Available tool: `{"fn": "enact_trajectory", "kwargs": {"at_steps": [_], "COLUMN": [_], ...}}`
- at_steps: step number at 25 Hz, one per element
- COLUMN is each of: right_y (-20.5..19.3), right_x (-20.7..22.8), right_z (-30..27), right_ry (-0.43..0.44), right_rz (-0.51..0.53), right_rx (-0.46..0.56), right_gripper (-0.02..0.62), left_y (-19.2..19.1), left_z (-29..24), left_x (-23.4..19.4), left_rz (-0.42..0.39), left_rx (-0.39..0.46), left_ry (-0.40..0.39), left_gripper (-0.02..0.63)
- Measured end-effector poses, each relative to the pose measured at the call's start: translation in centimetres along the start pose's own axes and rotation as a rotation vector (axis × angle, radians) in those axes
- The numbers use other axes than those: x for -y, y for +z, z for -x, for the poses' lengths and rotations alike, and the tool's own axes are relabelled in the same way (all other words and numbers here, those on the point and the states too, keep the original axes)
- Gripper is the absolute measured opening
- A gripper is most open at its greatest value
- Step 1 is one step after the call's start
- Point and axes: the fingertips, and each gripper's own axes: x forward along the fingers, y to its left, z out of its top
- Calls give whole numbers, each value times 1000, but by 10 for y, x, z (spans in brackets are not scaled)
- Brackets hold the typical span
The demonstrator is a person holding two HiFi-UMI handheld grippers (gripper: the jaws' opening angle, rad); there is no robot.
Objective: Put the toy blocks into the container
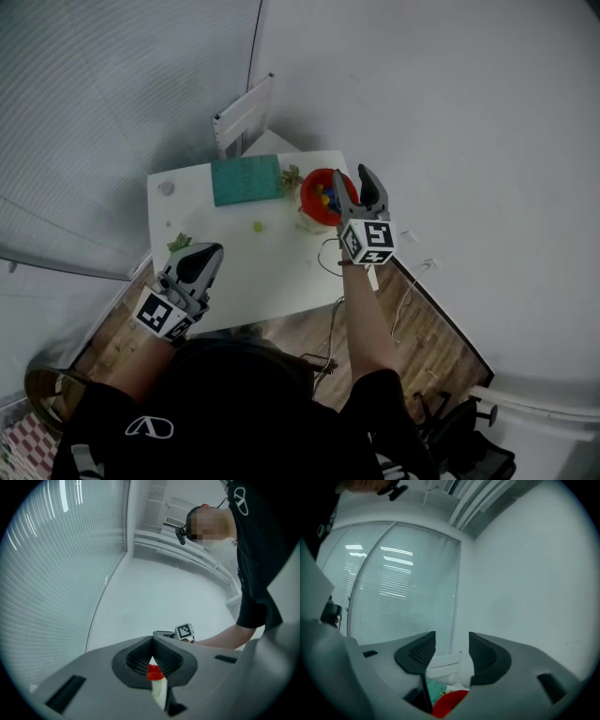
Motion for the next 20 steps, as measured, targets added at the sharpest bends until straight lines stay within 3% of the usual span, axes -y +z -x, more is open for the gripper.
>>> {"fn": "enact_trajectory", "kwargs": {"at_steps": [7,14,20], "right_y": [55,58,55], "right_x": [-78,-141,-159], "right_z": [54,99,112], "right_ry": [133,204,209], "right_rz": [18,-4,-30], "right_rx": [118,159,171], "right_gripper": [198,179,176], "left_y": [9,12,11], "left_z": [1,5,8], "left_x": [0,0,-1], "left_rz": [-4,-5,-2], "left_rx": [19,30,33], "left_ry": [4,10,16], "left_gripper": [5,5,5]}}
